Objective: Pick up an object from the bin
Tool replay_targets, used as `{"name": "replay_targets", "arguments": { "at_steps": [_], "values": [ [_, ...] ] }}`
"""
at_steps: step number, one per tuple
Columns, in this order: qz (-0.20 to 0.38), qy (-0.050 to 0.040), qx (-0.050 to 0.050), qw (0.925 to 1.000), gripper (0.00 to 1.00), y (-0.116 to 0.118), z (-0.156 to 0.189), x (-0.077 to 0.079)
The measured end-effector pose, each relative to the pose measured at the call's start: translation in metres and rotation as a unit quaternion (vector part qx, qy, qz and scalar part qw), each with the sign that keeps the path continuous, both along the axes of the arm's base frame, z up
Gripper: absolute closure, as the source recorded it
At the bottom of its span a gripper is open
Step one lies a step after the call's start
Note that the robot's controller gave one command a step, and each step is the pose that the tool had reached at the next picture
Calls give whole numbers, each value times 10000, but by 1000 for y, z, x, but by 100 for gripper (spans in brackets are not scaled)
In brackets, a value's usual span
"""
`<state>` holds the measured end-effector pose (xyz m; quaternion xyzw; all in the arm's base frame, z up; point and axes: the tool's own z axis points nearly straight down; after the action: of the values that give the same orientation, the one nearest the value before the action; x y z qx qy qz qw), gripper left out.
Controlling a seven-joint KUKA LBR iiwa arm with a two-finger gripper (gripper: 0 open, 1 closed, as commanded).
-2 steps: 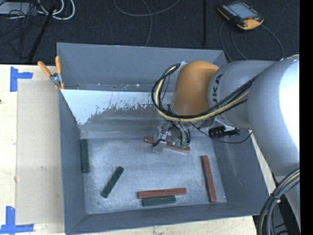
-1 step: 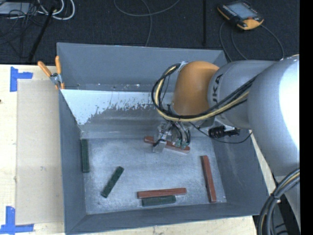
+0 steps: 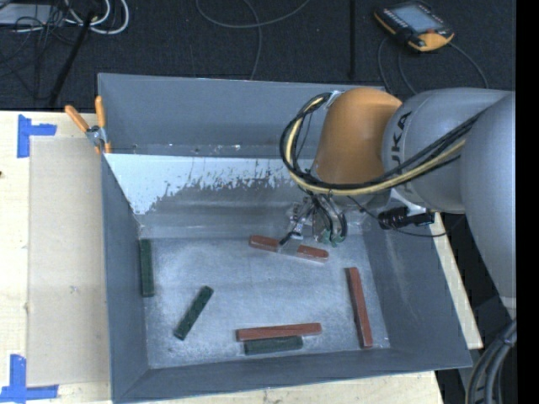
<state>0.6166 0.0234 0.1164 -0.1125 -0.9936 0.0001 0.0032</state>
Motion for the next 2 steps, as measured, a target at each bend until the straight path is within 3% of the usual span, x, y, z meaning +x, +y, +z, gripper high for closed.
{"name": "replay_targets", "arguments": {
  "at_steps": [1,2],
  "values": [
    [84,-30,-3,10000,0,-24,-40,-12],
    [85,-27,-1,10000,100,-26,-42,-13]
  ]
}}
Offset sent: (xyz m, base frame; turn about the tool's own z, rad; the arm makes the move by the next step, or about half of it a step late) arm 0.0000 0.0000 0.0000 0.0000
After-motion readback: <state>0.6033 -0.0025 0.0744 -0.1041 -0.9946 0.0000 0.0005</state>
